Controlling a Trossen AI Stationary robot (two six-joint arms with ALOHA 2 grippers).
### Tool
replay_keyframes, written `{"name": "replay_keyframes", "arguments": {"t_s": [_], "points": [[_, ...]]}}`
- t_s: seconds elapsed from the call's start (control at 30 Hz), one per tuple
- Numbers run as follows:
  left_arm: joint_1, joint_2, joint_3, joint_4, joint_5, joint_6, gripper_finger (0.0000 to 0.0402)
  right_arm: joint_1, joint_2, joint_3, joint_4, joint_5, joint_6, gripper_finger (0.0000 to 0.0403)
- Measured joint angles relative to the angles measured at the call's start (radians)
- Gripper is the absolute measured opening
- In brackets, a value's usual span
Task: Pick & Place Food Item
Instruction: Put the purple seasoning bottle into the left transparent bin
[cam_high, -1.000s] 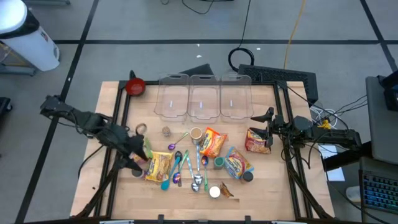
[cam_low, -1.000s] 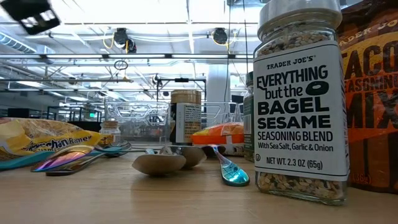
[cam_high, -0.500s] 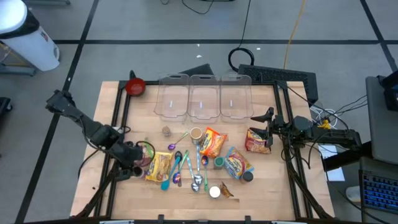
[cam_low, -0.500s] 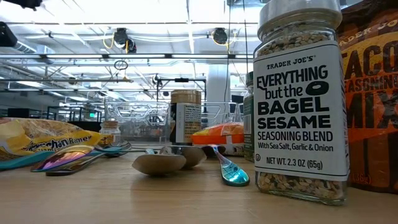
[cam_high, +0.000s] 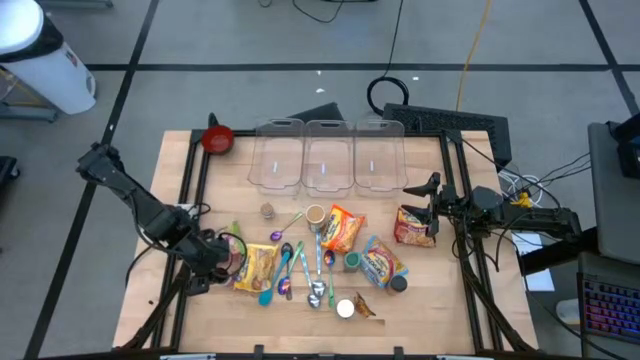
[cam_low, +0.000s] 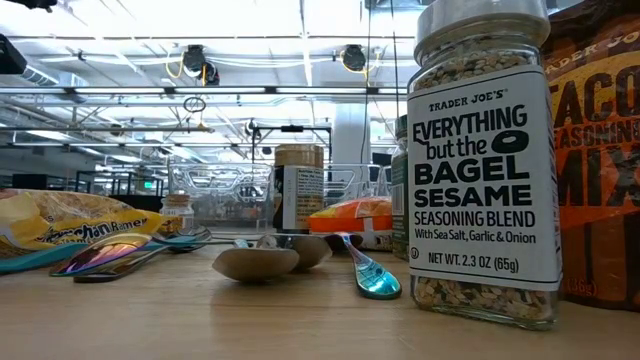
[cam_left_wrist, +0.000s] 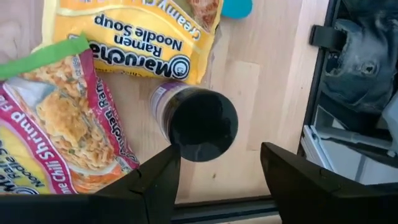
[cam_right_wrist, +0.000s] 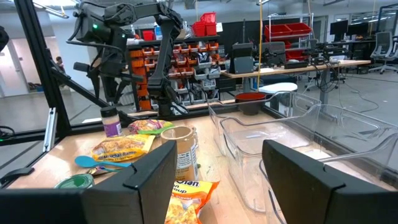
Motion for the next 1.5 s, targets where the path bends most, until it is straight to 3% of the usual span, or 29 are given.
{"name": "replay_keyframes", "arguments": {"t_s": [0.2, 0.47, 0.57, 0.93, 1.5], "points": [[0.032, 0.000, 0.000, -0.012, -0.070, -0.109, 0.0243, 0.000, 0.000, 0.000, 0.000, 0.000, 0.000, 0.0232], [0.025, 0.000, -0.001, 0.006, -0.028, -0.086, 0.0319, 0.000, 0.000, 0.000, 0.000, 0.000, 0.000, 0.0232], [-0.002, 0.000, -0.001, 0.006, -0.070, -0.077, 0.0335, 0.000, 0.000, 0.000, 0.000, 0.000, 0.000, 0.0232], [-0.083, 0.015, -0.001, 0.006, -0.192, -0.117, 0.0340, 0.000, 0.000, 0.000, 0.000, 0.000, 0.000, 0.0232], [-0.107, 0.202, -0.002, 0.008, -0.156, -0.120, 0.0337, 0.000, 0.000, 0.000, 0.000, 0.000, 0.000, 0.0232]]}}
